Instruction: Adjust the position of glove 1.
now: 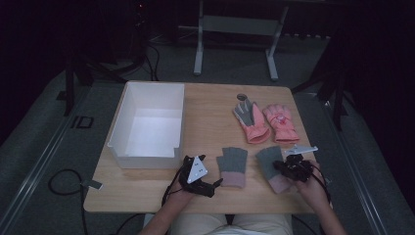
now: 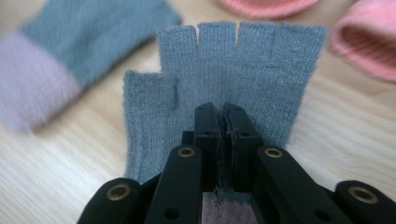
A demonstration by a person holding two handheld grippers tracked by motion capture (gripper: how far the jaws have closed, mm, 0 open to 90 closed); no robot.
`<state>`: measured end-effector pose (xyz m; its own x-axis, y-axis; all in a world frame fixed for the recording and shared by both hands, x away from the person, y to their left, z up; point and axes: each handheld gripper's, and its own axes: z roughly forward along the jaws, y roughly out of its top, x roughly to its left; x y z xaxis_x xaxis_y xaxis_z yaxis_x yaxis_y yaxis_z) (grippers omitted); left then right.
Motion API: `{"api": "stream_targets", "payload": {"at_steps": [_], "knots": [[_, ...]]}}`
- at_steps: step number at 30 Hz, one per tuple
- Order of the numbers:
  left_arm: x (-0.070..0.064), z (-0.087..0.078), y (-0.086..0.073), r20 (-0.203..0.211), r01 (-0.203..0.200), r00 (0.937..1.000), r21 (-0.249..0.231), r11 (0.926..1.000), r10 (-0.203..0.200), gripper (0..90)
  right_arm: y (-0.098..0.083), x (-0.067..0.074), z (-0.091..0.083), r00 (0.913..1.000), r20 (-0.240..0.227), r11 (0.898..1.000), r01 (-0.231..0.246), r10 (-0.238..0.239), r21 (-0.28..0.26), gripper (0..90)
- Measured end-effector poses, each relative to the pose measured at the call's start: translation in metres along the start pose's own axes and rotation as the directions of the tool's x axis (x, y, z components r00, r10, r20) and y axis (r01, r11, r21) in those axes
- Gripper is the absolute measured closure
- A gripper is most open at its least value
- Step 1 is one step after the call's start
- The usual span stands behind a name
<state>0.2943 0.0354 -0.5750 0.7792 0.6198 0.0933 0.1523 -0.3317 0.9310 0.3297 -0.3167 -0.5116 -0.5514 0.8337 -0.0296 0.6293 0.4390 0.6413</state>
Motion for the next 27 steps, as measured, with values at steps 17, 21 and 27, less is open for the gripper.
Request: {"api": "stream_targets", "payload": {"at_steps": [17,21,27], "knots": [[0.0,0.0,0.0,0.0,0.0,1.0,0.0,1.0,0.0,0.1,0.016,0.026,-0.016,0.9409,0.144,0.941,-0.277,0.306,-0.193,84.6],[-0.001,0.0,0.0,-0.001,-0.004,1.0,0.002,1.0,0.004,0.1,0.01,0.027,-0.003,0.9354,0.149,0.939,-0.293,0.321,-0.179,84.5],[-0.001,0.0,0.0,0.0,-0.003,1.0,0.002,1.0,0.003,0.1,-0.001,0.027,0.019,0.9291,0.144,0.937,-0.324,0.341,-0.128,84.5]]}}
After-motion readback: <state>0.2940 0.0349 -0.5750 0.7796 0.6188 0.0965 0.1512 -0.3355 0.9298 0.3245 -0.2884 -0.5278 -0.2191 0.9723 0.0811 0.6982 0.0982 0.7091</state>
